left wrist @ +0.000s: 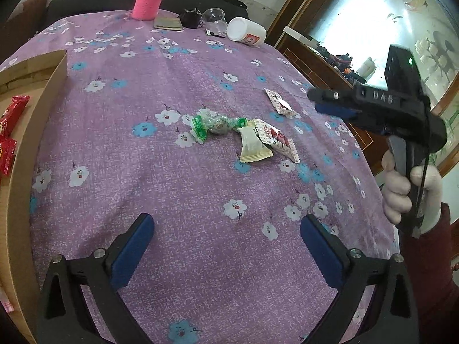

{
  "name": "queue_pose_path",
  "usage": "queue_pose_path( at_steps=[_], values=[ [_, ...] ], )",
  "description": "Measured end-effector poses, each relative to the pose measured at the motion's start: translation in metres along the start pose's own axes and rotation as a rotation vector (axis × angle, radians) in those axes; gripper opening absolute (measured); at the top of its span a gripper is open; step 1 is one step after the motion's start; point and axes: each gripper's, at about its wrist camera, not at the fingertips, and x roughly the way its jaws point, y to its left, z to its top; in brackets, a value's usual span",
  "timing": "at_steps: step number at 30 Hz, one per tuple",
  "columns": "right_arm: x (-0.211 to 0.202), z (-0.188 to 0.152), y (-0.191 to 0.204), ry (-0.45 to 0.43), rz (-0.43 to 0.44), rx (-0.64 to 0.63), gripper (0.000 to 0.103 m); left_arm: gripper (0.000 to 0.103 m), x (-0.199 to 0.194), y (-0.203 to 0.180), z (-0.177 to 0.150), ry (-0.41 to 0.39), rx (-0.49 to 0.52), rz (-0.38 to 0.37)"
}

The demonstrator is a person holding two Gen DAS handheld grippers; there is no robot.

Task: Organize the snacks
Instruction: 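Move both open grippers back toward the white-and-red sachets and green candy, then grasp a white-and-red sachet with the right gripper while the left grasps a white cake packet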

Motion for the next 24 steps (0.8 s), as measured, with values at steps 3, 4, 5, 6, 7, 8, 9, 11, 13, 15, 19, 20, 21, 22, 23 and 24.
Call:
queue_pose_path(
  at_steps=[3, 4, 5, 6, 7, 8, 9, 11, 13, 15, 19, 20, 21, 22, 23, 24],
  values=[
    [0.009, -0.014, 0.001, 0.036, 0.020, -0.021, 0.041, 0.102, 0.002, -0.001, 0.001, 0.002, 0.005, 0.008],
    [0.013, -0.020, 0.006, 0.047, 0.036, -0.043, 0.041, 0.103, 0.002, -0.002, 0.001, 0.003, 0.010, 0.013],
    [0.017, -0.022, 0.010, 0.053, 0.055, -0.056, 0.041, 0.103, 0.003, -0.003, 0.001, 0.005, 0.013, 0.018],
    [0.021, -0.020, 0.014, 0.056, 0.071, -0.061, 0.041, 0.103, 0.003, -0.003, 0.001, 0.006, 0.017, 0.023],
    [0.026, -0.019, 0.016, 0.055, 0.090, -0.058, 0.042, 0.103, 0.004, -0.004, 0.001, 0.007, 0.020, 0.026],
    [0.033, -0.017, 0.018, 0.058, 0.113, -0.052, 0.044, 0.103, 0.004, -0.004, 0.001, 0.007, 0.021, 0.028],
    [0.041, -0.013, 0.019, 0.059, 0.122, -0.045, 0.050, 0.103, 0.003, -0.004, 0.001, 0.007, 0.022, 0.028],
    [0.058, -0.008, 0.013, 0.079, 0.172, 0.012, 0.051, 0.103, 0.003, -0.003, 0.001, 0.005, 0.019, 0.023],
    [0.066, -0.010, 0.007, 0.130, 0.254, 0.081, 0.051, 0.103, 0.002, -0.002, 0.001, 0.002, 0.013, 0.015],
    [0.063, -0.017, 0.006, 0.150, 0.307, 0.100, 0.051, 0.103, 0.001, 0.001, 0.001, -0.002, 0.004, 0.001],
    [0.047, -0.033, 0.016, 0.176, 0.315, 0.037, 0.052, 0.103, 0.001, 0.002, 0.002, -0.005, -0.003, -0.008],
    [0.042, -0.036, 0.021, 0.173, 0.293, 0.003, 0.052, 0.103, 0.001, 0.002, 0.001, -0.005, -0.002, -0.006],
    [0.038, -0.039, 0.028, 0.163, 0.259, -0.031, 0.052, 0.103, 0.001, 0.001, 0.001, -0.004, 0.001, -0.003],
    [0.036, -0.041, 0.034, 0.151, 0.217, -0.067, 0.052, 0.103, 0.001, 0.001, 0.001, -0.004, 0.003, -0.001],
    [0.036, -0.043, 0.043, 0.142, 0.169, -0.117, 0.052, 0.103, 0.001, 0.001, 0.001, -0.002, 0.005, 0.002],
    [0.037, -0.046, 0.050, 0.142, 0.144, -0.153, 0.052, 0.103, 0.002, 0.000, 0.001, -0.001, 0.007, 0.005]
  ],
)
